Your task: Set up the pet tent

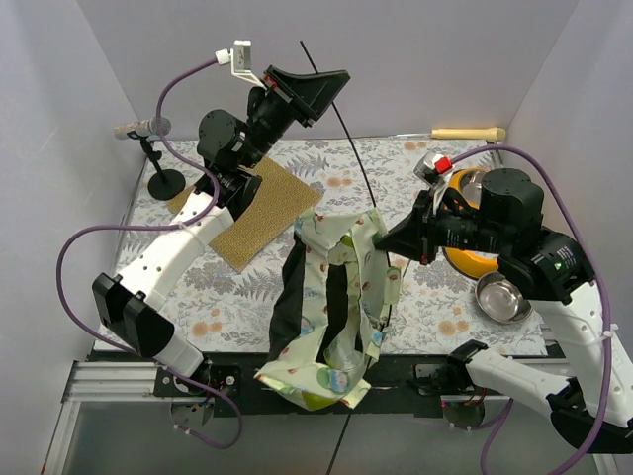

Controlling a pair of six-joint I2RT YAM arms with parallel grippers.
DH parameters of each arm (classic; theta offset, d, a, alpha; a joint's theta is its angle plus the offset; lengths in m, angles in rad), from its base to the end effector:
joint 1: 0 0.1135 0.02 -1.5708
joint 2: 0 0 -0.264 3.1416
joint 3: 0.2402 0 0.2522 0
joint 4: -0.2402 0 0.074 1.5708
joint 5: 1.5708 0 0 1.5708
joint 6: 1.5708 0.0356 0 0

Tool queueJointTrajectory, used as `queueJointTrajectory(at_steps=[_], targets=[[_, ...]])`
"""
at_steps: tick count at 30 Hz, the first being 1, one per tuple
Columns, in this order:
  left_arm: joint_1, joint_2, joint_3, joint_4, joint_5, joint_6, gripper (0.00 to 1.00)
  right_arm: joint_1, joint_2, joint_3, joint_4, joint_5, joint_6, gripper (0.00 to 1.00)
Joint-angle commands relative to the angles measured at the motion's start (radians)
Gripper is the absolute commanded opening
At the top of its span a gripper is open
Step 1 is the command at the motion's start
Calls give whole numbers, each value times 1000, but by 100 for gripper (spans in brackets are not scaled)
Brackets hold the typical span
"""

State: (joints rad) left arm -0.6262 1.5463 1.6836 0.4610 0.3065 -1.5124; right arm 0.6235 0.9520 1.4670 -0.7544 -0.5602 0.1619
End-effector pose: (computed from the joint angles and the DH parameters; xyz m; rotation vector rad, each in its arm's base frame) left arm 0.2669 -0.2063 0.5312 -0.1964 1.2262 -2.0659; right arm 0.1121 0.1039 0.4767 -0.8328 1.7111 1.0511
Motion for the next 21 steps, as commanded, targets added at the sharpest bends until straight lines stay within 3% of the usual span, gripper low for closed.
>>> queueJointTrajectory(at_steps=[1,7,13,19,21], targets=[[-29,-8,-169,-116,218,106,0,5,-50,52,351,-26,-84,1],[-40,-54,-161,-4,275,167,0,5,-68,15,426,13,-111,1],[-53,-46,-58,25,377,182,0,5,-50,23,426,-116,-189,1],[-179,-207,-342,-21,384,268,0,5,-78,-33,340,-164,-283,1],[-220,-253,-415,-41,362,296,0,5,-82,-40,313,-193,-288,7]])
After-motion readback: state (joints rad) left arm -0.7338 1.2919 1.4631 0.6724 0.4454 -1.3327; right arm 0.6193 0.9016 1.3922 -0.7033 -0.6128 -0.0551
